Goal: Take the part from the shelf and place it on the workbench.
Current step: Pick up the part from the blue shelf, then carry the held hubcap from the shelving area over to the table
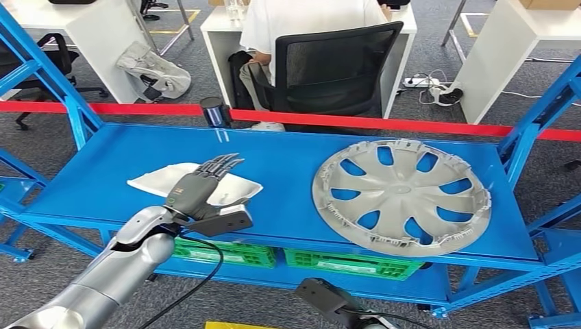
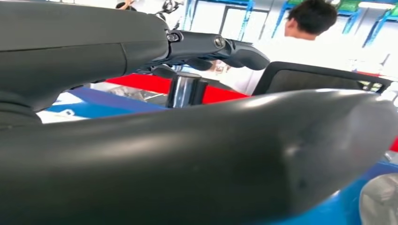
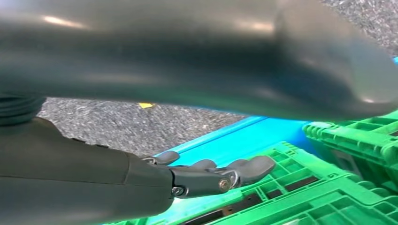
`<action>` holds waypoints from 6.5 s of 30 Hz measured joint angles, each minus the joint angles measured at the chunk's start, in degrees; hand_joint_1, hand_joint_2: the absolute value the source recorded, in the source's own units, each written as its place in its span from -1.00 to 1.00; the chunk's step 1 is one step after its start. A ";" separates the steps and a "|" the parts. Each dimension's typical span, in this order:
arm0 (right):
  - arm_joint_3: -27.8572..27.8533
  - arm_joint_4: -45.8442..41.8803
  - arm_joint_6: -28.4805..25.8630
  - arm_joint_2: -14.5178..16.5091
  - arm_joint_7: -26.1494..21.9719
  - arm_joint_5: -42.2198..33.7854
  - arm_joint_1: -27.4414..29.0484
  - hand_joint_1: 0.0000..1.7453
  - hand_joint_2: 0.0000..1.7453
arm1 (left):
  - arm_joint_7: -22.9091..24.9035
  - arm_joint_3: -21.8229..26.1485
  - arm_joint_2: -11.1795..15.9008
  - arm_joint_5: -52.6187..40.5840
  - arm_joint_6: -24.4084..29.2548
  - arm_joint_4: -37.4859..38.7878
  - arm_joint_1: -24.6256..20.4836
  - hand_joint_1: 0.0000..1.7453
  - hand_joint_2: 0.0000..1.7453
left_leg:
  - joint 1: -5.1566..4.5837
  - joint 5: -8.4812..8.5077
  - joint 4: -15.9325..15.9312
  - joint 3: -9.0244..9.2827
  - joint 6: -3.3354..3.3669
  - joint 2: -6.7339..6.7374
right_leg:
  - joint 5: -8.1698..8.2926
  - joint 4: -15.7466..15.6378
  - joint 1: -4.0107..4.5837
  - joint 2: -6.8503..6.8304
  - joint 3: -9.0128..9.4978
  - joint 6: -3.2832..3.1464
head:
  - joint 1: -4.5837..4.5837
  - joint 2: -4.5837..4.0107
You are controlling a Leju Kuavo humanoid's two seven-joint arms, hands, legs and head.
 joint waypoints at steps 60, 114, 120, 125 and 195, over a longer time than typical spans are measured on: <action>-2.57 -0.92 -2.25 -0.05 1.88 -0.29 2.10 -1.00 -1.00 | 7.45 -1.95 -3.26 -4.16 -2.11 6.29 -1.05 -1.00 1.00 | -0.38 4.62 -4.51 -0.81 0.26 -0.20 | -0.83 -0.88 0.31 0.09 1.86 0.00 | -0.03 0.01; -7.71 -7.06 -5.56 -2.75 4.10 -0.95 5.63 -1.00 -1.00 | 10.92 0.64 -2.54 -0.98 -0.51 11.37 -1.94 0.23 1.00 | -0.51 9.55 -12.95 3.20 2.47 -0.27 | -1.34 0.59 0.30 0.15 1.51 2.25 | -0.05 0.01; -7.74 -7.22 -4.78 -2.66 3.42 -0.71 5.30 -1.00 -1.00 | 10.10 1.75 -1.44 -1.30 -0.87 11.76 -1.84 1.00 1.00 | -0.37 6.91 -9.04 1.39 0.47 -0.25 | -1.02 -0.49 0.29 0.09 1.84 0.11 | -0.15 -0.01; -7.74 -7.22 -5.16 -2.63 3.04 -1.17 5.23 -1.00 -1.00 | 9.70 1.87 -1.35 -1.80 -0.84 11.95 -1.43 1.00 1.00 | -0.26 2.99 2.62 -4.02 0.11 -0.22 | -1.08 -0.48 0.35 0.07 1.90 -0.20 | -0.24 0.00; -6.79 -7.04 -2.33 -2.52 1.79 0.29 5.53 -1.00 -1.00 | -7.21 9.61 0.11 22.58 -5.00 -17.15 7.24 1.00 1.00 | -0.37 9.94 -13.23 2.75 2.42 -0.32 | -1.37 -0.59 0.56 0.14 1.83 2.14 | -0.16 0.01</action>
